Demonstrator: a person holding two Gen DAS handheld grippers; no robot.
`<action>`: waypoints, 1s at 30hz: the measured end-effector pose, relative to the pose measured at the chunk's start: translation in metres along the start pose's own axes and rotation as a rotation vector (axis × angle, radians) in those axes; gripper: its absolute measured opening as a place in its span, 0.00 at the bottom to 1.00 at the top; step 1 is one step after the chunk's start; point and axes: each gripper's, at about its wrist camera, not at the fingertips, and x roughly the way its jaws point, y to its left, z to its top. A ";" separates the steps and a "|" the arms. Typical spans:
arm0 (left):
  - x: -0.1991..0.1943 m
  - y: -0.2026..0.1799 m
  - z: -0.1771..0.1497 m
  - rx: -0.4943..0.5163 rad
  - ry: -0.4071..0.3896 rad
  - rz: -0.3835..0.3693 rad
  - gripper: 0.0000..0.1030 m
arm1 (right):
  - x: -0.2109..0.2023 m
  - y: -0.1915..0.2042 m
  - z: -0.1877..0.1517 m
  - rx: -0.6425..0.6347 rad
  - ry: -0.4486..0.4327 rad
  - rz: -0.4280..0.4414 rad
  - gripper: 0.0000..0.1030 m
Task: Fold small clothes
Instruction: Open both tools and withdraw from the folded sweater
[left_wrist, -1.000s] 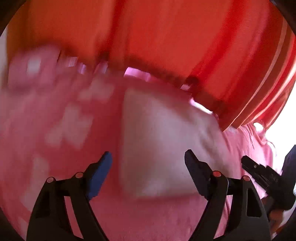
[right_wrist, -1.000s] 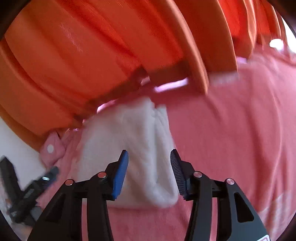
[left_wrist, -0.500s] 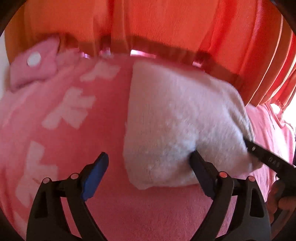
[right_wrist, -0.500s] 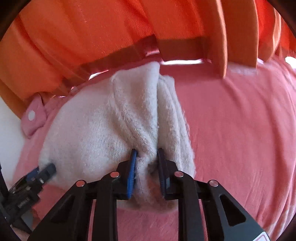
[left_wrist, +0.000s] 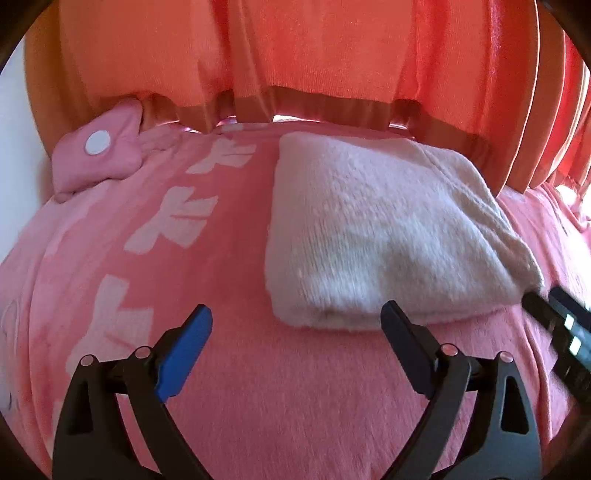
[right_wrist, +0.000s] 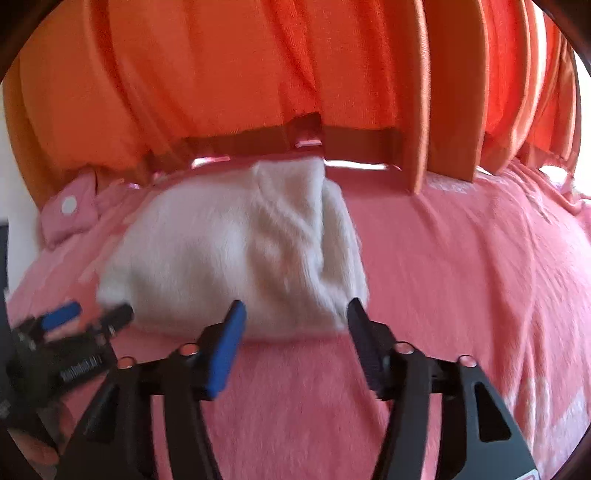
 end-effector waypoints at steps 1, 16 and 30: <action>-0.003 0.000 -0.005 -0.011 0.006 0.002 0.89 | -0.001 -0.002 -0.007 0.007 0.007 -0.007 0.63; -0.013 -0.028 -0.061 0.007 0.005 0.077 0.90 | -0.003 -0.011 -0.048 0.012 -0.011 -0.075 0.68; -0.005 -0.029 -0.061 -0.003 0.044 0.081 0.91 | 0.008 0.007 -0.055 -0.047 0.047 -0.072 0.68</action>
